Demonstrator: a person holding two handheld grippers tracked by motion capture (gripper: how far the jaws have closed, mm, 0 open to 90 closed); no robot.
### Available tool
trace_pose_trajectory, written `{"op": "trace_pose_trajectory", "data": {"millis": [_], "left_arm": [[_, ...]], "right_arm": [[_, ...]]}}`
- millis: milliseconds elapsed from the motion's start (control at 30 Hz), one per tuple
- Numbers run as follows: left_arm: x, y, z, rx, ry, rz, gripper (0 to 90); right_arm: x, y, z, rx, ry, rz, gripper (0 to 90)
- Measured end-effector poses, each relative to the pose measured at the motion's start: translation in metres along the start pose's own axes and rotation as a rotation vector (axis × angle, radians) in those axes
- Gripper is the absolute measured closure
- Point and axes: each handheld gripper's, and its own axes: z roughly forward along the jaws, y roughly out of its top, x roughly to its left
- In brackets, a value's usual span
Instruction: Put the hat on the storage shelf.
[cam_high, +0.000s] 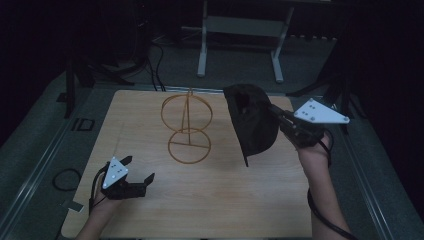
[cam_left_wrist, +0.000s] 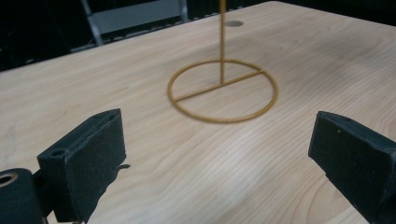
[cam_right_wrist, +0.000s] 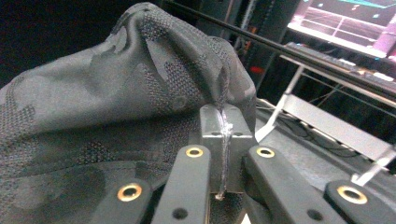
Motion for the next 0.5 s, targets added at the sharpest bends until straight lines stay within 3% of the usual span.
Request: {"op": "trace_pose_trajectory", "data": {"millis": [200,367,500], "left_arm": [[0.006,-0.017,-0.006,0.021,0.050,-0.019,4.2],[0.006,-0.027,-0.009,0.020,0.050,-0.032,4.0],[0.004,-0.031,-0.013,-0.018,0.032,-0.066,4.0]], "right_arm": [[-0.004,0.017,0.018,0.001,-0.024,-0.007,89.7],[-0.007,0.037,0.037,-0.003,-0.032,-0.011,89.7],[-0.004,0.054,0.053,-0.004,-0.031,-0.023,89.7]]}}
